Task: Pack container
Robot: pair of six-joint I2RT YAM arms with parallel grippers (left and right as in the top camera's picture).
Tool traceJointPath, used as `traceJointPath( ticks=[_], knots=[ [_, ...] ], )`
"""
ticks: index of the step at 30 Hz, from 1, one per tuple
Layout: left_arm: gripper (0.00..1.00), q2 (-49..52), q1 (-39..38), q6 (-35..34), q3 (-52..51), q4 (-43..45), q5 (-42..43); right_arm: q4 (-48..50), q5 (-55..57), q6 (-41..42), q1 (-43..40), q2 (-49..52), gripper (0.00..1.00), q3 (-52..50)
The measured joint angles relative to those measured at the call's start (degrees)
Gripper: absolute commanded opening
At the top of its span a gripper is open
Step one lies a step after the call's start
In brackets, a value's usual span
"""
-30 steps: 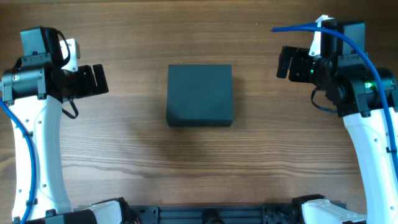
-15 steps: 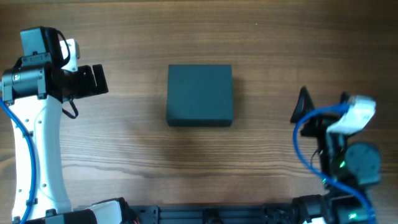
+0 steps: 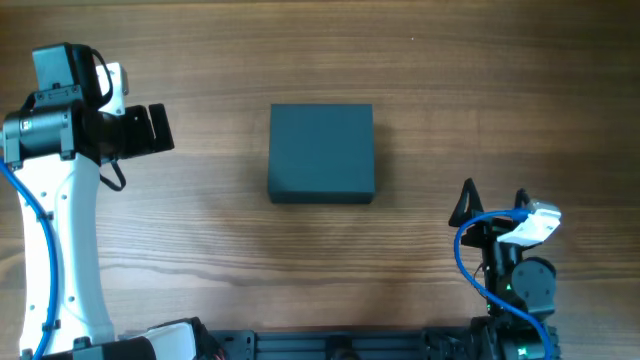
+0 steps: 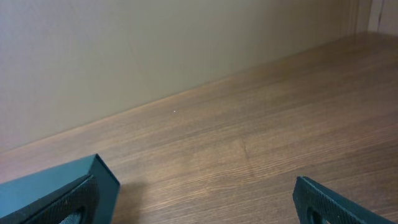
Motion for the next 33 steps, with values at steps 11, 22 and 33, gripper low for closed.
traceJointPath(
  ticks=[11, 22, 33],
  knots=[
    [1.00, 0.0, 0.0, 0.0, 0.0, 0.0, 0.0, 0.2, 0.2, -3.3, 0.0, -1.7, 1.00, -0.3],
    [1.00, 0.0, 0.0, 0.0, 0.0, 0.0, 0.0, 0.2, 0.2, -3.3, 0.0, -1.7, 1.00, -0.3],
    [1.00, 0.0, 0.0, 0.0, 0.0, 0.0, 0.0, 0.2, 0.2, -3.3, 0.0, -1.7, 1.00, -0.3]
  ],
)
